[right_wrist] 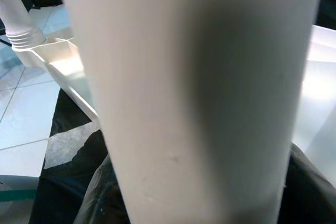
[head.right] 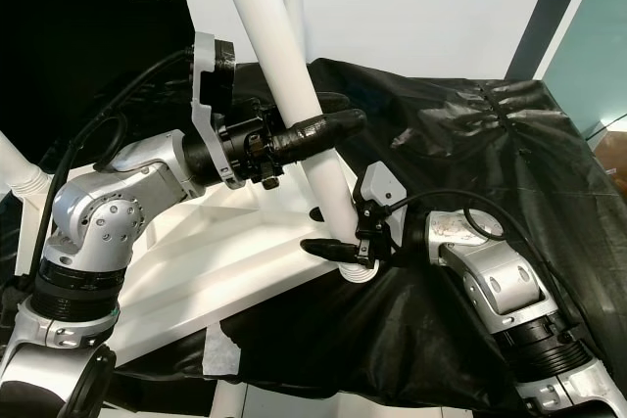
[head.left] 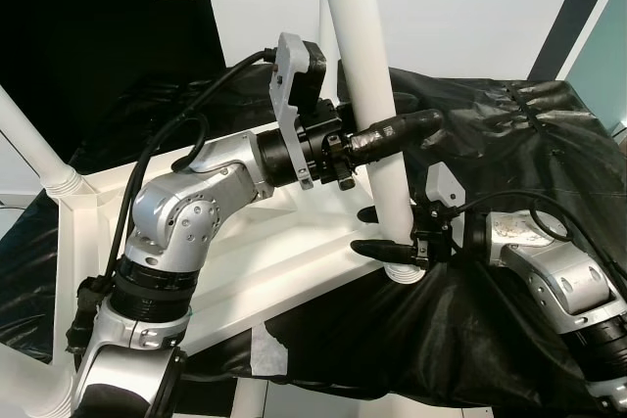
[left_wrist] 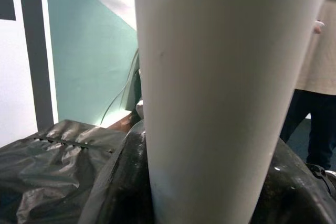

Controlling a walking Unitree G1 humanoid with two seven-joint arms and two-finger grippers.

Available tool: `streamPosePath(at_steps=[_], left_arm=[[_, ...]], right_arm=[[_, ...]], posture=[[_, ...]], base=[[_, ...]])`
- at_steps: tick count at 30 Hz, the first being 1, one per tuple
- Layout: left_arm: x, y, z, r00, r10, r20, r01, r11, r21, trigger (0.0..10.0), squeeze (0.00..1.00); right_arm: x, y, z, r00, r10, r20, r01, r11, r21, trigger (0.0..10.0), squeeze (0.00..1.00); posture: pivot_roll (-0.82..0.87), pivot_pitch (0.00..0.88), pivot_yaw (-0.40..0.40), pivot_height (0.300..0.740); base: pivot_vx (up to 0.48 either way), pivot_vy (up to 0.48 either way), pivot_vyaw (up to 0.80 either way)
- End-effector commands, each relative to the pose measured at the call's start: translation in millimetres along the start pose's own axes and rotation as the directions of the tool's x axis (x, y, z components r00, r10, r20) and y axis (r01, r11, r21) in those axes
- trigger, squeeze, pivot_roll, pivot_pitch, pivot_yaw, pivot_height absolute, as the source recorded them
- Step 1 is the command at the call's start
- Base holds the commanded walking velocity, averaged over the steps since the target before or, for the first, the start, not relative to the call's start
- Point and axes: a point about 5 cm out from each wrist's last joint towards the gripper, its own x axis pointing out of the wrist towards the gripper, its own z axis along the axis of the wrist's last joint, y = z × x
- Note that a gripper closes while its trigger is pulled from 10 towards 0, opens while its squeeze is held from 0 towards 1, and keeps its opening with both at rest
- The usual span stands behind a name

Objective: Building children table

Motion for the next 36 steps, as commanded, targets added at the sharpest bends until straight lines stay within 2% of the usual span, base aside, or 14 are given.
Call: streamPosePath(at_steps=[1,3,4,5,6,7,13,14,16,17,20,25,32,36], left_arm=[[1.3,1.5,8.6,1.000,0.008,0.002,-0.008,0.999,0.052,9.3,0.00],[4.7,3.8,9.9,0.999,0.050,-0.006,-0.050,0.996,0.075,9.3,0.00],[7.3,4.7,10.3,0.997,0.081,-0.016,-0.079,0.993,0.093,10.0,0.00],[9.7,4.6,10.3,0.995,0.096,-0.023,-0.093,0.990,0.104,10.0,0.00],[9.7,4.6,10.3,0.995,0.096,-0.023,-0.093,0.990,0.104,10.0,0.00],[13.4,4.9,10.5,0.991,0.132,-0.030,-0.127,0.983,0.130,10.0,0.00],[21.2,8.1,10.7,0.972,0.232,-0.031,-0.224,0.960,0.167,10.0,0.00],[24.4,9.7,10.7,0.962,0.271,-0.029,-0.261,0.949,0.178,10.0,0.00],[27.4,11.3,10.8,0.952,0.306,-0.025,-0.296,0.936,0.189,10.0,0.00],[30.6,14.0,10.9,0.939,0.344,-0.017,-0.336,0.925,0.176,10.0,0.00],[34.1,17.1,10.9,0.923,0.385,-0.009,-0.379,0.912,0.156,10.0,0.00],[48.9,19.9,5.7,0.869,0.493,-0.033,-0.485,0.864,0.137,10.0,0.00],[62.9,17.6,7.8,0.849,0.527,-0.025,-0.521,0.845,0.117,10.0,0.00],[67.0,17.0,8.2,0.844,0.535,-0.026,-0.529,0.840,0.121,10.0,0.00]], right_arm=[[-1.7,-2.8,5.4,1.000,-0.011,0.010,0.011,1.000,-0.014,10.0,0.00],[-1.3,-4.1,6.6,0.999,-0.033,0.018,0.033,0.999,-0.016,10.0,0.00],[-0.9,-5.3,6.7,0.999,-0.050,0.021,0.050,0.999,-0.008,10.0,0.00],[-0.5,-6.2,6.7,0.998,-0.064,0.021,0.064,0.998,-0.006,10.0,0.50],[-0.5,-6.2,6.7,0.998,-0.064,0.021,0.064,0.998,-0.006,10.0,0.50],[0.6,-9.1,7.2,0.994,-0.107,0.028,0.107,0.994,0.001,10.0,1.00],[2.7,-18.6,8.9,0.967,-0.252,0.043,0.252,0.968,0.011,10.0,1.00],[4.3,-21.5,9.3,0.952,-0.303,0.048,0.303,0.953,0.007,10.0,0.26],[5.9,-23.7,9.8,0.937,-0.346,0.053,0.347,0.938,0.002,10.0,0.26],[9.1,-24.8,9.0,0.919,-0.390,0.057,0.390,0.921,0.009,10.0,0.00],[12.7,-25.8,7.9,0.897,-0.438,0.060,0.438,0.899,0.019,10.0,0.00],[27.9,-24.2,-1.3,0.792,-0.610,0.033,0.610,0.792,-0.003,10.0,0.00],[27.6,-32.5,-5.2,0.669,-0.742,0.035,0.743,0.668,-0.034,10.0,0.00],[28.0,-33.7,-5.5,0.642,-0.766,0.033,0.767,0.641,-0.029,10.0,0.00]], posture=[[-0.04,0.000,-0.002,0.740],[-0.04,0.000,-0.003,0.740],[-0.05,0.000,-0.005,0.740],[-0.05,0.000,-0.005,0.740],[-0.05,0.000,-0.005,0.740],[-0.05,0.000,-0.005,0.740],[-0.05,0.000,-0.006,0.740],[-0.05,0.000,-0.006,0.740],[-0.05,0.000,-0.006,0.740],[-0.05,0.000,-0.004,0.740],[-0.05,0.000,-0.004,0.740],[-0.05,0.000,-0.001,0.740],[-0.04,0.000,-0.005,0.740],[-0.04,0.000,-0.004,0.740]], base=[[0.000,0.000,0.00],[0.000,0.000,0.00],[0.000,0.000,0.00],[0.000,0.000,0.00],[0.000,0.000,0.00],[0.000,0.000,0.00],[0.000,0.000,0.00],[0.000,0.000,0.00],[0.000,0.000,0.00],[0.000,0.000,0.00],[0.000,0.000,0.00],[0.000,0.000,0.00],[0.000,0.000,0.00],[0.000,0.000,0.00]])
